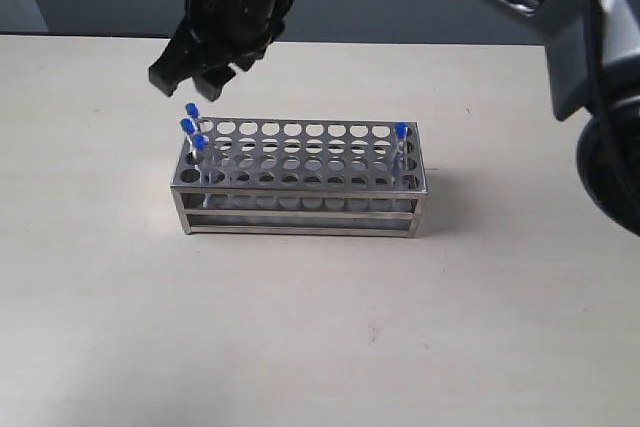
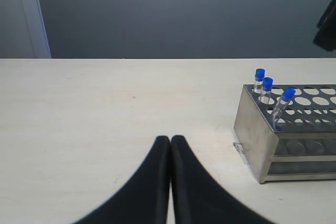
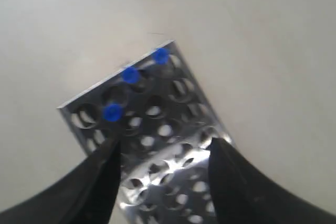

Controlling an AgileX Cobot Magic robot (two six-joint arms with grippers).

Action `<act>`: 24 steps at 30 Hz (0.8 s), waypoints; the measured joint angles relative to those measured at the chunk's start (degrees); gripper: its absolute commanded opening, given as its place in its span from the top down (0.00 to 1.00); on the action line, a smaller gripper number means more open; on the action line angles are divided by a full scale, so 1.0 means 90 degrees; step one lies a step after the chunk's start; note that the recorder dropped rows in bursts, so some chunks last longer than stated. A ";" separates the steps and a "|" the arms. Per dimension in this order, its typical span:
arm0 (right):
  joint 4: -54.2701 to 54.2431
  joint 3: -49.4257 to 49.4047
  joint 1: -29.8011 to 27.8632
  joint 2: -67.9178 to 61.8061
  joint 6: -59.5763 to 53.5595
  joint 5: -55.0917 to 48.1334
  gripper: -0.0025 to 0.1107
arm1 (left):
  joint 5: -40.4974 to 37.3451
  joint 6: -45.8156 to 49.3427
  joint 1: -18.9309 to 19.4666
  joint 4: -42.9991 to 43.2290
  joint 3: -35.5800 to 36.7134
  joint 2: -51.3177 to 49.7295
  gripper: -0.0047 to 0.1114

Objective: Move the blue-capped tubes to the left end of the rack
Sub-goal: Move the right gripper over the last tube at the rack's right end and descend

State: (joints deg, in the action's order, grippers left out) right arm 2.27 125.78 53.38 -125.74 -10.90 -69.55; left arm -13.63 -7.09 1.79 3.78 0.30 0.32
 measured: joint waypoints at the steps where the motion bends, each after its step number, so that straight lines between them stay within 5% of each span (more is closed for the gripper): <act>1: 0.0322 0.0000 0.0000 0.0080 0.0156 0.0000 0.54 | 0.0000 0.0000 0.0000 0.0000 0.0000 0.0000 0.95; 17: 0.0961 -0.1644 -0.1556 0.0510 0.0885 -0.0062 0.54 | 0.0000 0.0000 0.0000 0.0000 0.0000 0.0000 0.95; 24: 0.0631 -0.1860 -0.1639 0.0456 0.0902 -0.0089 0.54 | 0.0000 0.0000 0.0000 0.0000 0.0000 0.0000 0.95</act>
State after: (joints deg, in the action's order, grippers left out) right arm 7.95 109.04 38.63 -121.63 -2.78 -70.36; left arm -13.63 -7.09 1.79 3.78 0.30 0.32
